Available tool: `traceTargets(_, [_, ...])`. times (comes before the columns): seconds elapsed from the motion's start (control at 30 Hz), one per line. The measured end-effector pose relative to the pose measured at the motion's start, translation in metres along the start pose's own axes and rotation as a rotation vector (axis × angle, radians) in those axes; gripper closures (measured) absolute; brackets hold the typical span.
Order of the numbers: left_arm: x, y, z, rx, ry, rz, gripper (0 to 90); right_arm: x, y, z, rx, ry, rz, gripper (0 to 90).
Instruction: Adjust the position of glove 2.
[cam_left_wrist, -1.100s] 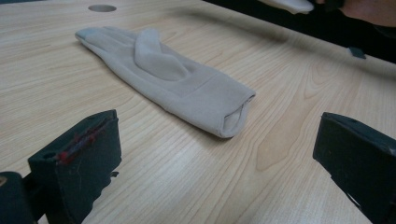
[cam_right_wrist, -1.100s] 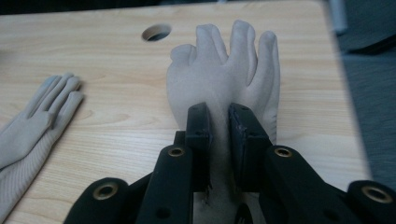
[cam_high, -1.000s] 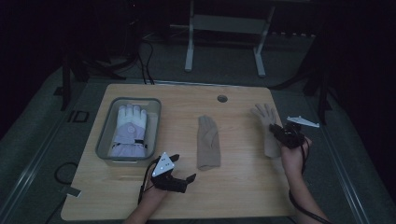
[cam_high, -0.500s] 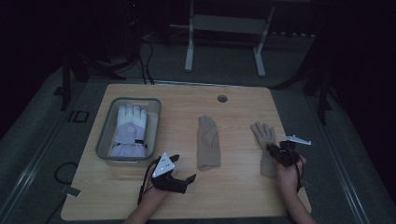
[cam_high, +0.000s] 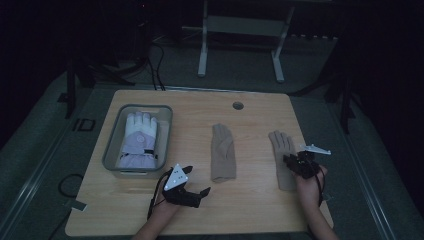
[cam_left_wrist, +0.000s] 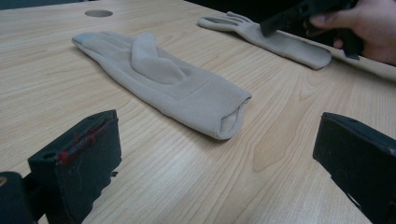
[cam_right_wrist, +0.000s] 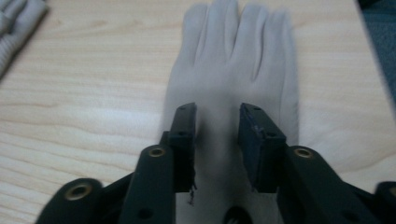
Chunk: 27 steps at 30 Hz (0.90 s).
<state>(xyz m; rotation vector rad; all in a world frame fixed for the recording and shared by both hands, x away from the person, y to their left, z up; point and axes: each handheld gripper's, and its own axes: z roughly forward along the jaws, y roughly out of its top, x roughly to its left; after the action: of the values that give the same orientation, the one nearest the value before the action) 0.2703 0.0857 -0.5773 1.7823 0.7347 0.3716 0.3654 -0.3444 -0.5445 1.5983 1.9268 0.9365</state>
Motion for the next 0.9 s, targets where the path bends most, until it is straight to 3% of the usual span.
traceTargets(0.07, [0.001,0.0,0.0,0.001,-0.006,-0.007,1.3,-0.004,0.006,-0.004,0.012,0.031,-0.017,59.0])
traceTargets(0.13, [0.001,0.0,0.0,0.0,-0.005,-0.009,1.3,-0.008,0.01,-0.005,0.009,0.092,-0.068,54.4])
traceTargets(0.17, [0.001,0.0,0.0,0.0,-0.005,-0.009,1.3,-0.008,0.01,-0.005,0.009,0.092,-0.068,54.4])
traceTargets(0.2, [0.001,0.0,0.0,-0.001,-0.004,-0.005,1.3,-0.012,0.013,-0.006,0.019,0.136,-0.153,50.2])
traceTargets(0.23, [0.001,0.0,0.0,-0.001,-0.004,-0.005,1.3,-0.015,0.014,-0.007,0.02,0.167,-0.194,50.6])
traceTargets(0.27, [0.001,0.0,0.0,0.0,-0.003,-0.004,1.3,-0.015,0.014,-0.007,0.02,0.167,-0.194,50.6])
traceTargets(0.3, [0.0,0.0,0.0,0.001,-0.003,-0.004,1.3,-0.022,0.019,-0.011,0.015,0.215,-0.256,49.7])
traceTargets(0.33, [0.0,0.0,0.0,0.001,-0.003,-0.004,1.3,-0.025,0.022,-0.012,0.027,0.238,-0.285,50.7])
traceTargets(0.4, [0.001,0.0,0.0,0.001,-0.004,-0.009,1.3,-0.032,0.027,-0.017,0.012,0.249,-0.344,50.9])
traceTargets(0.47, [0.001,0.0,0.0,0.0,-0.006,-0.011,1.3,-0.037,0.031,-0.019,0.032,0.266,-0.384,50.6])
traceTargets(0.6, [0.001,0.0,0.0,0.003,-0.006,-0.008,1.3,-0.042,0.034,-0.018,0.066,0.296,-0.423,49.5])
traceTargets(0.63, [0.001,0.0,0.0,0.003,-0.006,-0.007,1.2,-0.044,0.032,-0.014,0.102,0.304,-0.435,49.2])
traceTargets(0.73, [0.001,0.0,0.0,0.007,-0.007,-0.009,1.3,-0.046,0.029,-0.008,0.124,0.293,-0.44,49.2])
traceTargets(0.9, [0.001,0.0,0.0,0.006,-0.008,-0.009,1.2,-0.048,0.016,0.011,0.158,0.324,-0.45,47.6])
